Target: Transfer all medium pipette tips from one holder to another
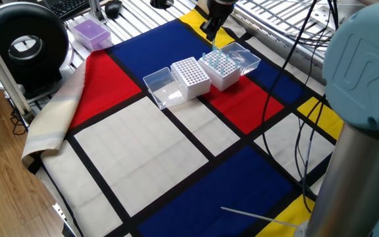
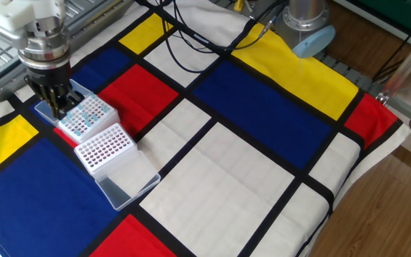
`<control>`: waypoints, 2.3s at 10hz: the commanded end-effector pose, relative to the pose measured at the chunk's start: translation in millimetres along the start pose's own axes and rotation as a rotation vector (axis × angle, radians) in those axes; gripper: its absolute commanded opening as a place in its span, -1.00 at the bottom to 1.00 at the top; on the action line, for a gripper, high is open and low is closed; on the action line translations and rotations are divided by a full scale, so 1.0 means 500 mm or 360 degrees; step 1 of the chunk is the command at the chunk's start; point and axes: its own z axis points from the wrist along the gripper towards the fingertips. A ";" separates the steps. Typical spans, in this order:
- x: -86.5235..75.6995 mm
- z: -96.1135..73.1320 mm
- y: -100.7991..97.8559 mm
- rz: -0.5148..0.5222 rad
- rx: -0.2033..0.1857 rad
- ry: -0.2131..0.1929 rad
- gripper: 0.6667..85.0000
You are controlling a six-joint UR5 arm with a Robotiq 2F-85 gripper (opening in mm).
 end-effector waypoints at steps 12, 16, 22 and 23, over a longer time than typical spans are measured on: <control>0.032 0.024 0.007 -0.0069 -0.0099 0.0046 -0.49; 0.032 0.026 0.010 -0.0065 -0.0113 0.0040 -0.43; -0.014 0.023 0.084 0.0094 -0.0107 0.0067 -0.48; -0.020 0.018 0.092 0.0124 -0.0044 0.0105 -0.51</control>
